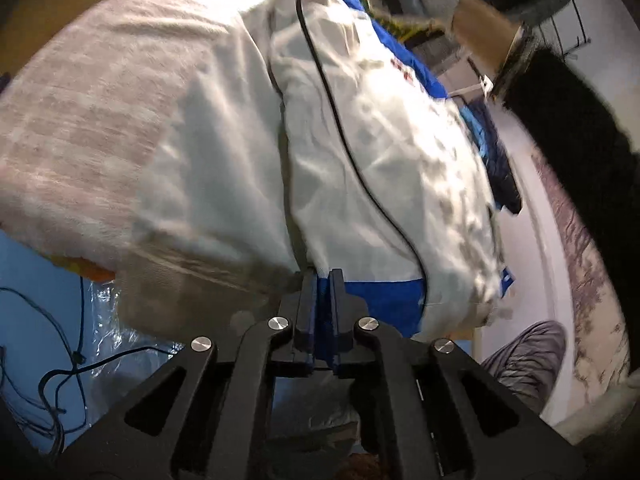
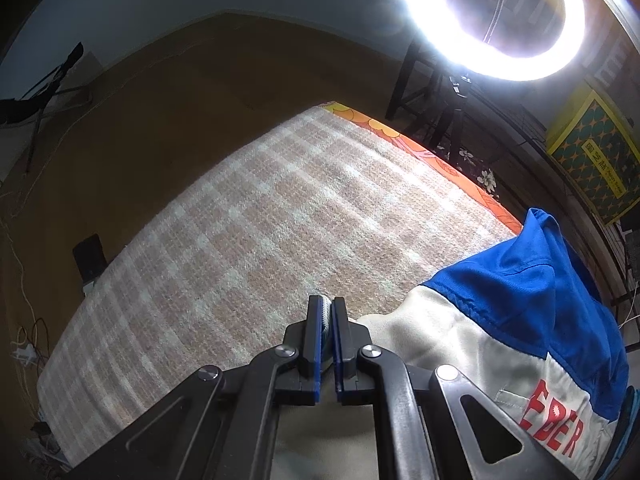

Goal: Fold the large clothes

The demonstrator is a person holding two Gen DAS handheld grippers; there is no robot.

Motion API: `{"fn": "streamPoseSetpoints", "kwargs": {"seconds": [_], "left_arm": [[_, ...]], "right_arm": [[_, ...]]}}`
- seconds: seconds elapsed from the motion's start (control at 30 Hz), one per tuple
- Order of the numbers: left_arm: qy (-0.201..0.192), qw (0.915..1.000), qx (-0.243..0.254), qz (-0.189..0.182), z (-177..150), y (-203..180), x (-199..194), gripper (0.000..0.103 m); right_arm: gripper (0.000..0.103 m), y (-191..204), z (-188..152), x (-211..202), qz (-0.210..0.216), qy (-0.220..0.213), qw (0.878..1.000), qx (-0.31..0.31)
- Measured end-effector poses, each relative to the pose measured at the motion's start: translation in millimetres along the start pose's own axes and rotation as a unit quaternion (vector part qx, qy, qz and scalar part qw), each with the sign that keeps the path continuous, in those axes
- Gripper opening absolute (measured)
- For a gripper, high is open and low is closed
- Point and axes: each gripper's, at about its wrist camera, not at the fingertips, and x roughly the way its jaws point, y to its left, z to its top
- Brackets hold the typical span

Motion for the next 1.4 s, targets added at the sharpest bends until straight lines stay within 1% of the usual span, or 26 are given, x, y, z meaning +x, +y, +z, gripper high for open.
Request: {"fn": "streamPoseSetpoints", "kwargs": {"seconds": [0.03,0.1,0.17,0.27,0.3,0.37,0.43,0.47,0.5,0.53,0.57,0.63,0.67,0.77,0.83,0.9,0.97,1.03,1.1,1.13,1.17,1.2,1.23,1.27,1.33,1.4], "left_arm": [[-0.012,0.9999,-0.004,-0.002,0.1,2.1,-15.5,0.003],[-0.032,0.9991,0.01,0.024,-1.0,3.5,-45.0,0.003],[-0.035,0.9983,0.015,0.045,-1.5,6.9,-55.3,0.003],[-0.027,0.9969,0.02,0.071,-2.6,14.3,-48.0,0.002],[-0.024,0.9968,0.022,0.073,-3.4,14.2,-44.5,0.002],[-0.016,0.9943,0.031,0.101,-3.8,15.8,-29.7,0.003],[-0.006,0.9933,0.022,0.113,-3.4,22.9,-17.4,0.003],[0.001,0.9936,0.015,0.112,-2.3,27.7,-12.6,0.003],[0.004,0.9939,0.01,0.11,-1.1,30.1,-10.6,0.003],[0.005,0.9943,0.009,0.106,-1.1,30.2,-10.9,0.003],[0.004,0.9944,0.011,0.105,-1.6,29.3,-12.8,0.003],[-0.001,0.9947,0.011,0.102,-3.7,28.7,-17.8,0.003],[-0.005,0.9948,0.012,0.101,-4.5,28.1,-21.3,0.004],[-0.025,0.9948,0.014,0.097,-7.2,24.7,-35.6,0.005],[-0.039,0.9946,0.014,0.095,-5.6,22.5,-43.2,0.005],[-0.059,0.994,0.02,0.09,-3.1,16.7,-50.8,0.005],[-0.071,0.9941,0.032,0.076,0.8,7.1,-51.4,0.005],[-0.066,0.9947,0.045,0.066,3.8,-3.4,-43.7,0.005],[-0.064,0.9931,0.066,0.072,6.1,-15.6,-33.8,0.005],[-0.066,0.991,0.079,0.085,7.2,-20.6,-29.1,0.005],[-0.063,0.9895,0.086,0.098,8.9,-22.6,-24.6,0.011],[-0.06,0.9894,0.083,0.103,10.3,-21.7,-22.9,0.019],[-0.059,0.9898,0.074,0.107,12.4,-17.9,-22.7,0.036],[-0.066,0.9892,0.066,0.113,14.0,-13.7,-24.4,0.046],[-0.077,0.9873,0.058,0.126,16.2,-7.3,-26.4,0.047],[-0.08,0.9881,0.044,0.124,16.9,-1.4,-25.5,0.047]], "right_arm": [[0.002,0.8,0.8,0.0,0.0,0.0,1.0,-0.003],[0.001,1.6,4.7,-1.0,0.005,-0.005,1.0,-0.002],[0.001,1.6,9.1,-0.1,0.008,-0.012,1.0,0.006],[0.0,4.5,15.0,5.9,0.008,-0.021,1.0,0.022],[0.0,6.3,16.9,9.2,0.005,-0.024,0.999,0.026],[0.0,7.2,19.1,16.6,0.003,-0.027,0.999,0.033],[0.0,10.9,21.3,28.2,-0.001,-0.02,0.999,0.028],[0.002,13.7,21.2,31.6,0.002,-0.022,1.0,0.019],[0.009,15.4,21.0,32.5,0.0,-0.022,1.0,0.012],[0.028,14.9,20.6,30.7,-0.004,-0.022,1.0,0.01],[0.035,11.9,19.2,24.8,0.0,-0.026,1.0,0.011],[0.034,-4.2,10.3,-1.0,0.033,-0.051,0.998,0.022],[0.034,-12.3,5.2,-12.1,0.039,-0.059,0.997,0.029],[0.035,-41.7,-22.6,-50.2,0.063,-0.08,0.993,0.052],[0.034,-60.6,-48.7,-72.6,0.072,-0.088,0.991,0.063],[0.036,-74.5,-82.9,-91.5,0.081,-0.091,0.99,0.076],[0.035,-78.0,-116.6,-99.8,0.102,-0.087,0.987,0.089],[0.035,-73.2,-143.4,-98.7,0.118,-0.074,0.986,0.091],[0.035,-63.3,-175.4,-94.7,0.119,-0.055,0.987,0.089],[0.035,-59.2,-187.5,-92.8,0.123,-0.049,0.987,0.091],[0.035,-54.5,-203.4,-90.8,0.133,-0.041,0.986,0.094],[0.035,-52.4,-215.5,-91.7,0.139,-0.039,0.985,0.095],[0.035,-49.4,-224.7,-92.9,0.14,-0.037,0.985,0.095],[0.035,-46.8,-232.7,-95.8,0.142,-0.037,0.985,0.094],[0.035,-45.2,-241.7,-97.1,0.146,-0.033,0.984,0.095],[0.036,-43.1,-245.1,-96.3,0.153,-0.035,0.982,0.101]]}}
